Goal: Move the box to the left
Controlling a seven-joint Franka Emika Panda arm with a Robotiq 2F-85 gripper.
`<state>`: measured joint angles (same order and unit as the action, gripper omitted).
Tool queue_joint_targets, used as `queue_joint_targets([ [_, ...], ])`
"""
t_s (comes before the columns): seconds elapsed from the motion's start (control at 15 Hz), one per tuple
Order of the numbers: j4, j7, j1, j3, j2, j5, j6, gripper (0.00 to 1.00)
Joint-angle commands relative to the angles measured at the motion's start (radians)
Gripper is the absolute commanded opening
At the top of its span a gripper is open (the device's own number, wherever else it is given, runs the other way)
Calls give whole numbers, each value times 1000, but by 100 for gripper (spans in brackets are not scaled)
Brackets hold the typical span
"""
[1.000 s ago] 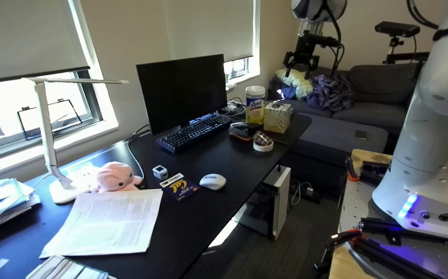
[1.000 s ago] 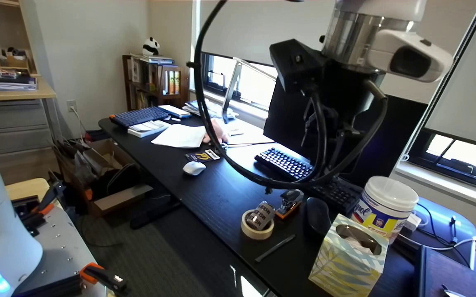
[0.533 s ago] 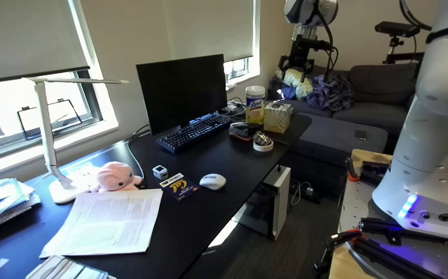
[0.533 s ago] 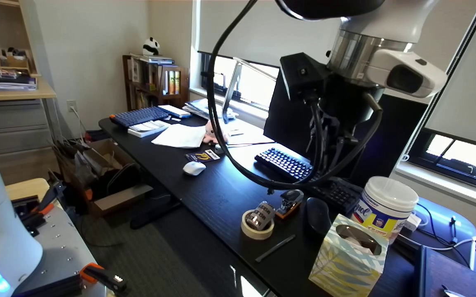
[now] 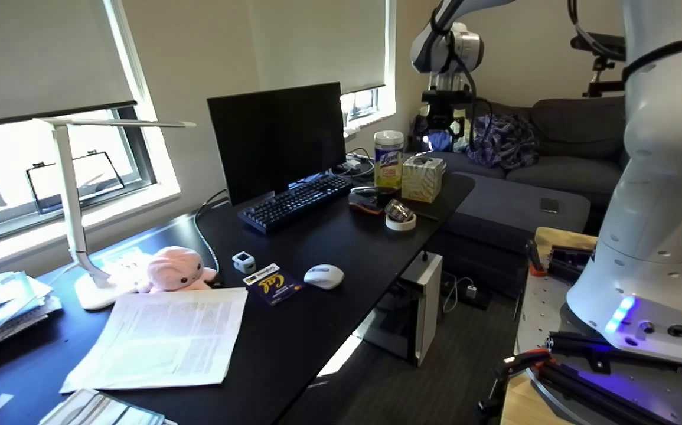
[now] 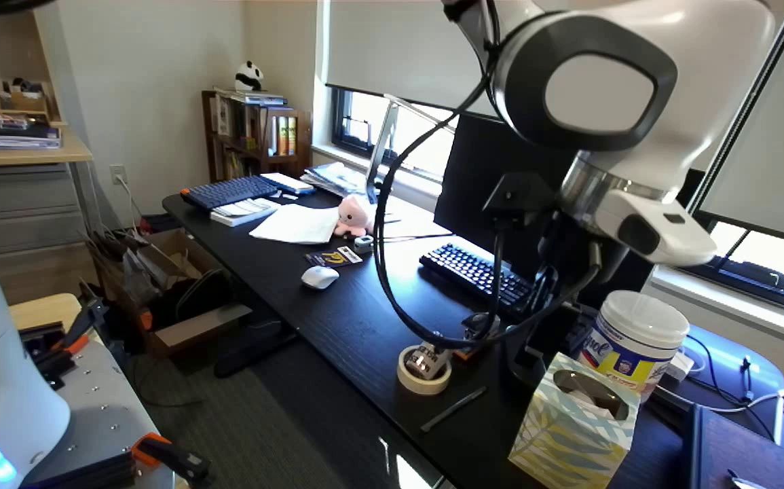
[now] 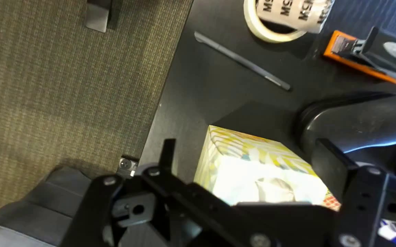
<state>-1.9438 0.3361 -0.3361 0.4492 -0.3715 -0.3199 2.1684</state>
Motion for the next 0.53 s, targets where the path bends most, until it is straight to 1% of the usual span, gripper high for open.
queue_joint_targets([
  [0.0,137,123,-56,-28,-152,-13,-15,100],
  [0.27,215,172,-69,-23,-245,25,87,100],
  [0.47,269,151,-99,-51,-299,-5,116,100],
])
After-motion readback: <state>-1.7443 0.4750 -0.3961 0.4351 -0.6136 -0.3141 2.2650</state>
